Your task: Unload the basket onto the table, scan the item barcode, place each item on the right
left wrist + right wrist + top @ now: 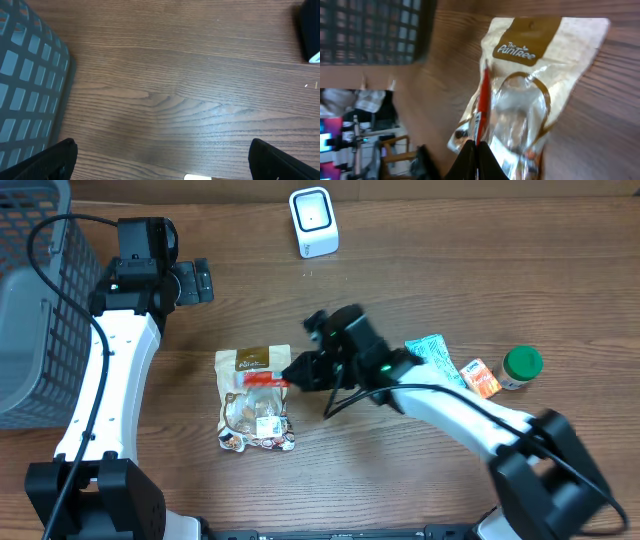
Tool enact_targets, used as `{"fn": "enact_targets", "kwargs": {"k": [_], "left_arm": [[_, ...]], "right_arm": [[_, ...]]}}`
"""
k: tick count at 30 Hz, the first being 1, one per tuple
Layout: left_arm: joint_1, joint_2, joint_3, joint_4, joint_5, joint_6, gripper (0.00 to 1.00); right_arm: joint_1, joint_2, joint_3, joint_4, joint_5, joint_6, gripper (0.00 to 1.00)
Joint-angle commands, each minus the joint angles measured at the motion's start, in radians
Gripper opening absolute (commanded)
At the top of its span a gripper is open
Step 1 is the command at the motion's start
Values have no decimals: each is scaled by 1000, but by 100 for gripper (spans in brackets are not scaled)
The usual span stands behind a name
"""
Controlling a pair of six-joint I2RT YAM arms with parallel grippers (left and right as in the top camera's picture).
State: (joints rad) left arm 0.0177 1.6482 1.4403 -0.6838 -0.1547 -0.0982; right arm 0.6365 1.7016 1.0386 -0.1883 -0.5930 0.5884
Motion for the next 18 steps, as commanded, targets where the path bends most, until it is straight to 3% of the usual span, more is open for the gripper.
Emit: {"fn": "enact_targets", "kwargs": {"k": [1, 6, 11, 12, 14, 15, 18], "left_arm": [[2, -1, 2, 2, -11, -7, 100], [2, -1, 2, 2, -11, -7, 100], [2, -1, 2, 2, -11, -7, 100], [2, -1, 2, 2, -11, -7, 100], [2, -1, 2, 2, -12, -6, 100], [2, -1, 2, 2, -11, -7, 100], [2, -1, 2, 2, -12, -7, 100]], "right_arm": [[-80, -51, -2, -99, -106, -117, 4], [-180, -50, -3, -298, -72, -316, 4], [-241, -50, -3, -401, 183, -384, 4], [-246, -50, -3, -401, 238, -384, 11], [-251, -50, -3, -390, 320, -384, 38], [-251, -50, -3, -378, 355, -384, 44], [-251, -50, -3, -327, 387, -374, 48]]}}
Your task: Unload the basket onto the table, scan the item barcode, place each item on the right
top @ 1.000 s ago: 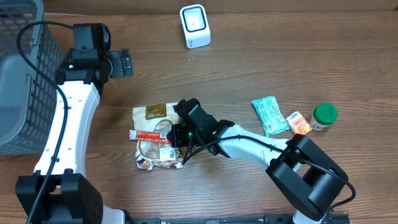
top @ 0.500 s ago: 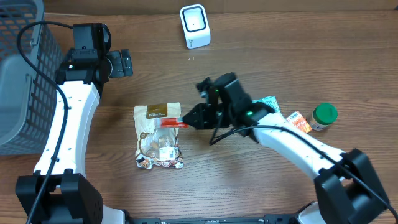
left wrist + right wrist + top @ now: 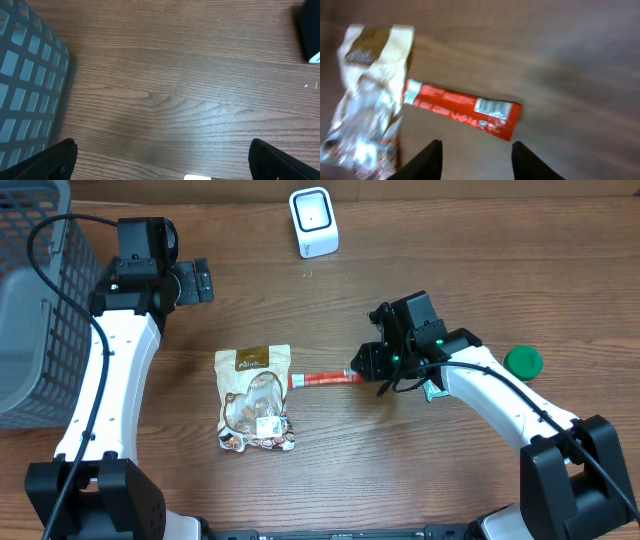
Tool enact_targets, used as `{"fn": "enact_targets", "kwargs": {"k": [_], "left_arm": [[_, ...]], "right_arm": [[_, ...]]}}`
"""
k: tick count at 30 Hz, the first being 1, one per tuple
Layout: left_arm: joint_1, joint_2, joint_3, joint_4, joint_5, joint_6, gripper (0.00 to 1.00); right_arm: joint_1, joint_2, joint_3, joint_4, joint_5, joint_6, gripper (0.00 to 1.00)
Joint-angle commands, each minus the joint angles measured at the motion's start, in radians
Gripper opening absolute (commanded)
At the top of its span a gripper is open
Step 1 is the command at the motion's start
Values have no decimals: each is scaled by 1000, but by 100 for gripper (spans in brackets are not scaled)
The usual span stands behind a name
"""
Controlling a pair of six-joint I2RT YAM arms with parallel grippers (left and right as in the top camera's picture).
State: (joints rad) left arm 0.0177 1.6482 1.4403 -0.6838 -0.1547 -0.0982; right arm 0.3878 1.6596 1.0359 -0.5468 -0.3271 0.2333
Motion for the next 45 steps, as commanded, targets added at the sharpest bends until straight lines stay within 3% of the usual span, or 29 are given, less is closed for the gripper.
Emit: {"fn": "enact_targets", "kwargs": {"k": [1, 2, 5, 7, 9, 11, 13, 19, 23, 27, 34, 39, 42, 45], "left_arm": [[2, -1, 2, 2, -11, -6, 100], [2, -1, 2, 2, -12, -6, 100], [2, -1, 2, 2, -11, -7, 100], [2, -1, 2, 2, -11, -7, 100], [2, -1, 2, 2, -12, -7, 100], [1, -1, 2, 2, -11, -7, 100], [2, -1, 2, 2, -11, -7, 100], [2, -1, 2, 2, -12, -7, 100], [2, -1, 2, 2, -12, -7, 100], [2, -1, 2, 2, -11, -7, 100], [2, -1, 2, 2, -11, -7, 100], [2, -1, 2, 2, -11, -7, 100], [2, -1, 2, 2, -11, -6, 100], [2, -1, 2, 2, -11, -7, 100]], "right_arm": [[-2, -8, -1, 56, 121, 0, 53], [-2, -8, -1, 75, 121, 24, 57], [1, -8, -1, 122, 112, 150, 57], [12, -8, -1, 129, 98, 256, 52], [31, -8, -1, 117, 98, 338, 38], [60, -7, -5, 96, 103, 409, 16], [92, -2, -15, 93, 103, 484, 9], [208, 38, -88, 105, 183, 843, 4], [259, 75, -124, 120, 249, 967, 4], [281, 117, -138, 207, 296, 975, 4], [270, 168, -138, 280, 625, 970, 4], [260, 172, -138, 392, 705, 952, 4], [256, 174, -138, 481, 705, 872, 4], [247, 173, -135, 578, 690, 704, 4]]}}
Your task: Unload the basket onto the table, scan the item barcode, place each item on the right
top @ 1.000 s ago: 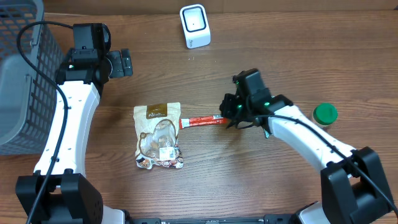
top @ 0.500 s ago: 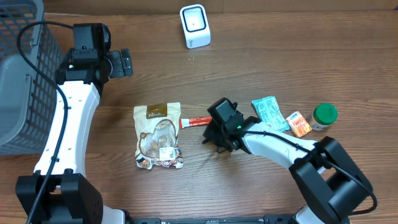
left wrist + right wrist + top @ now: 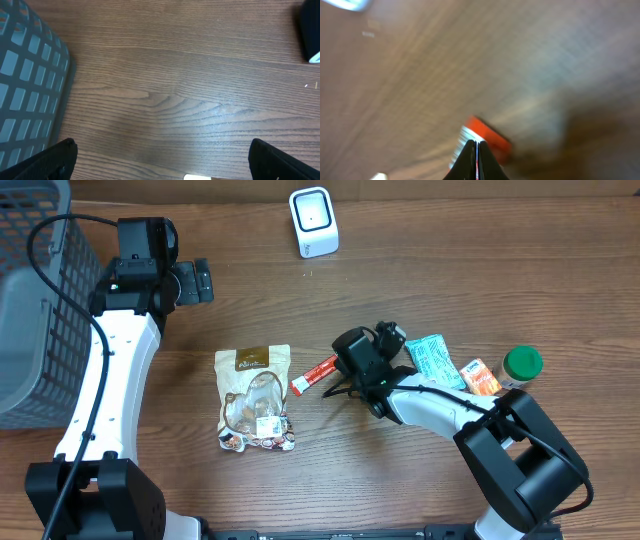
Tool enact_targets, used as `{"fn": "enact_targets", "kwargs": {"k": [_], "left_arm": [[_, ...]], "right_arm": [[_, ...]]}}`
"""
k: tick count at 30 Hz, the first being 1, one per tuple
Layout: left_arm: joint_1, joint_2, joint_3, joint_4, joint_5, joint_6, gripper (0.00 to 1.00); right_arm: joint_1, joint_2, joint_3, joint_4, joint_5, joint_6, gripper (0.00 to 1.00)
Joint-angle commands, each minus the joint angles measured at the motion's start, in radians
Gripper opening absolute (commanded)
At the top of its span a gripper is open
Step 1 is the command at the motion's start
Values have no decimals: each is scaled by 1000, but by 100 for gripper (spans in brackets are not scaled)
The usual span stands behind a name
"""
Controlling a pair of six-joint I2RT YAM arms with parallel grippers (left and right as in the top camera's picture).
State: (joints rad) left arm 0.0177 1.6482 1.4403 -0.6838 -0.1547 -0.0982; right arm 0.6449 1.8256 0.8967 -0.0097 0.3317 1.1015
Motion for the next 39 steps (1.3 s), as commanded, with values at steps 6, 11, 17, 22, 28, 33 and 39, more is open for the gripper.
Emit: {"fn": "enact_targets", "kwargs": {"k": [6, 11, 17, 22, 28, 33, 39], "left_arm": [[2, -1, 2, 2, -11, -7, 100], [2, -1, 2, 2, -11, -7, 100], [2, -1, 2, 2, -11, -7, 100], [2, -1, 2, 2, -12, -7, 100], [2, -1, 2, 2, -11, -7, 100], [2, -1, 2, 2, -12, -6, 100], [2, -1, 2, 2, -11, -7, 100]], "right_arm": [[-39, -40, 137, -69, -191, -273, 8], [-6, -50, 216, -200, -404, -249, 10], [89, -1, 216, -241, -347, -195, 10], [145, 73, 216, -214, -295, -182, 10], [153, 129, 216, -266, -300, -182, 10], [150, 121, 217, -381, -350, -195, 9], [119, 59, 244, -523, -386, -403, 9]]}}
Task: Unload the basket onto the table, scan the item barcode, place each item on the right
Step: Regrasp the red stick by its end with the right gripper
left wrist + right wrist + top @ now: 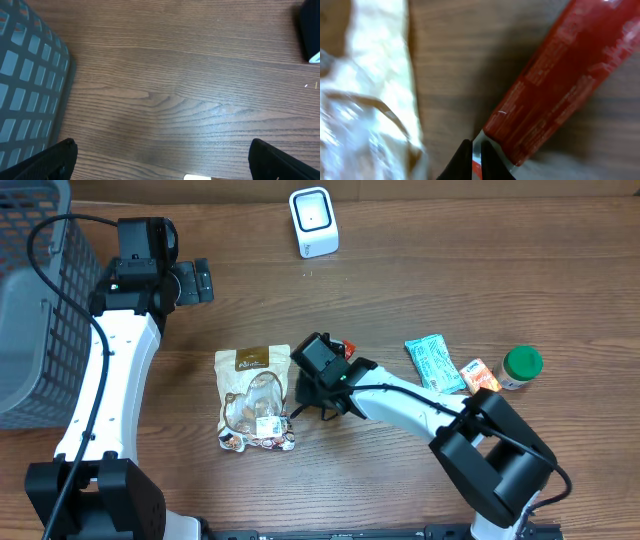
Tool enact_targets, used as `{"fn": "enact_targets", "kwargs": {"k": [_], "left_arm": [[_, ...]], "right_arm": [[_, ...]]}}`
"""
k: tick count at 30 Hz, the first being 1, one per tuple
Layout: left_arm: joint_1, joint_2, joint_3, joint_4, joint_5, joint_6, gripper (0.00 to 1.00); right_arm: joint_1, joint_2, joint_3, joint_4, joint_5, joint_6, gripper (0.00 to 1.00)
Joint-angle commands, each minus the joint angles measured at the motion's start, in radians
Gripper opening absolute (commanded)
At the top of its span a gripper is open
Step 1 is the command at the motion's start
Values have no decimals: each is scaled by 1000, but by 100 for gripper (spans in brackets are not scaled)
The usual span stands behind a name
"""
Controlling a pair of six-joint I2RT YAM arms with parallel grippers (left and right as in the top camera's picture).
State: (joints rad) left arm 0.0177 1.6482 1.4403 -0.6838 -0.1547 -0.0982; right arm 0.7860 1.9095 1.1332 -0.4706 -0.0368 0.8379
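Observation:
The red snack bar (570, 65) lies on the wood table, right of the tan snack bag (370, 75). My right gripper (476, 146) is shut on the bar's silver crimped end. In the overhead view the right gripper (310, 390) sits against the bag (255, 400) and covers most of the bar (347, 348), of which only a red tip shows. The white scanner (313, 220) stands at the far edge, well away from the bar. My left gripper (192, 281) hangs open at the upper left over bare wood, with nothing between its fingers (55, 160).
A grey mesh basket (35, 300) fills the left side. A teal packet (432, 363), an orange packet (480, 377) and a green-lidded jar (521, 365) lie to the right. The scanner's dark edge (311, 30) shows in the left wrist view.
My right gripper has moved left from the bar's right end to beside the snack bag and now pinches the bar's crimped end. The left arm has not moved.
First my right gripper was shut on the red bar over the snack bag. Then it stood open farther right, the bar lying flat beside the bag. Then its fingers were together at the bar's right end. Now it is shut on the crimped end next to the bag.

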Motion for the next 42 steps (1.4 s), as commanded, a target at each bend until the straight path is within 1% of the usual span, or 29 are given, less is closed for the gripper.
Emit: {"fn": "enact_targets", "kwargs": {"k": [1, 3, 4, 7, 10, 14, 16, 18, 19, 23, 30, 39, 42], "left_arm": [[2, -1, 2, 2, -11, -7, 100], [2, -1, 2, 2, -11, -7, 100], [2, -1, 2, 2, -12, -7, 100], [2, -1, 2, 2, -12, -7, 100], [2, -1, 2, 2, -12, -7, 100], [2, -1, 2, 2, -11, -7, 100], [2, -1, 2, 2, -11, -7, 100], [2, -1, 2, 2, -11, -7, 100], [2, -1, 2, 2, -11, -7, 100], [2, -1, 2, 2, -11, -7, 100], [2, -1, 2, 2, -11, -7, 100], [2, -1, 2, 2, -11, -7, 100], [2, -1, 2, 2, -12, -7, 100]], "right_arm": [[-29, -35, 22, -99, -17, -188, 9], [-44, -43, 59, -192, 3, -259, 10], [-61, -43, 91, -288, 50, -292, 12], [-91, -43, 112, -387, 115, -335, 14], [-114, -43, 113, -403, 102, -395, 15], [-124, -44, 113, -421, 58, -402, 16], [-128, -44, 113, -440, 58, -404, 19], [-131, -44, 113, -449, 58, -438, 22], [-131, -44, 113, -450, 57, -472, 25], [-131, -44, 112, -452, 58, -516, 32], [-131, -44, 112, -444, 57, -579, 33], [-131, -44, 97, -434, 56, -581, 33], [-131, -44, 72, -403, 16, -582, 31]]}}
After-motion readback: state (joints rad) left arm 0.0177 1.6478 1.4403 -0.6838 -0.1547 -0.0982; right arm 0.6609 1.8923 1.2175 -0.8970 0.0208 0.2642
